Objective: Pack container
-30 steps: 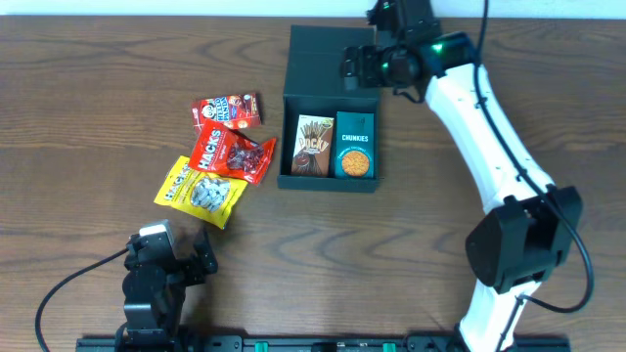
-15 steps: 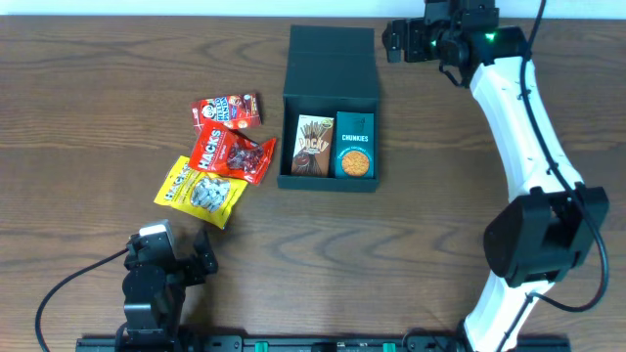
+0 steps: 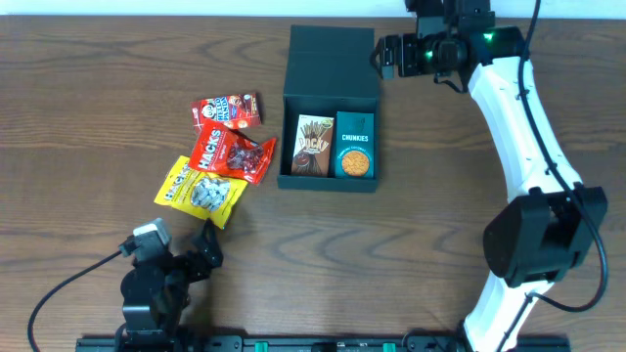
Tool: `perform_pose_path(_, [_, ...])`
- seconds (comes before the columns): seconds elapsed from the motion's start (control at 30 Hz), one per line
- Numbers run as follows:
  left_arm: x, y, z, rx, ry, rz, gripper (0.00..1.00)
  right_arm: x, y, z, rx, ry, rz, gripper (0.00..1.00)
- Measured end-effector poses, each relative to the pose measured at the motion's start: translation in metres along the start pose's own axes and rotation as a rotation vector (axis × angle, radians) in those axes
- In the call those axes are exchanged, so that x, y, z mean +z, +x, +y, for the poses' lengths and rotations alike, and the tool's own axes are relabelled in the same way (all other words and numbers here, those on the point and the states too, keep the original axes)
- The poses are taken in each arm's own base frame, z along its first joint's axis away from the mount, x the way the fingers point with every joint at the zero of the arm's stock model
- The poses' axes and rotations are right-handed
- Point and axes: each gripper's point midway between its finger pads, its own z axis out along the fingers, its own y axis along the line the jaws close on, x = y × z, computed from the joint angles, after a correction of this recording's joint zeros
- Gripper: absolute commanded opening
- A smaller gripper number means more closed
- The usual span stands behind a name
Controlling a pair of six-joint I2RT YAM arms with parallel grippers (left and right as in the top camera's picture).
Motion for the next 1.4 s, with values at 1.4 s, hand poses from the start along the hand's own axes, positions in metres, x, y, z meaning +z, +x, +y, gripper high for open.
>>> perform_pose_path(1.4, [0.232, -0.167, -0.101, -0.582, -0.136, 0.323, 0.96, -0.053, -0.095, -0.087, 0.062, 0.069, -0.417, 0.99])
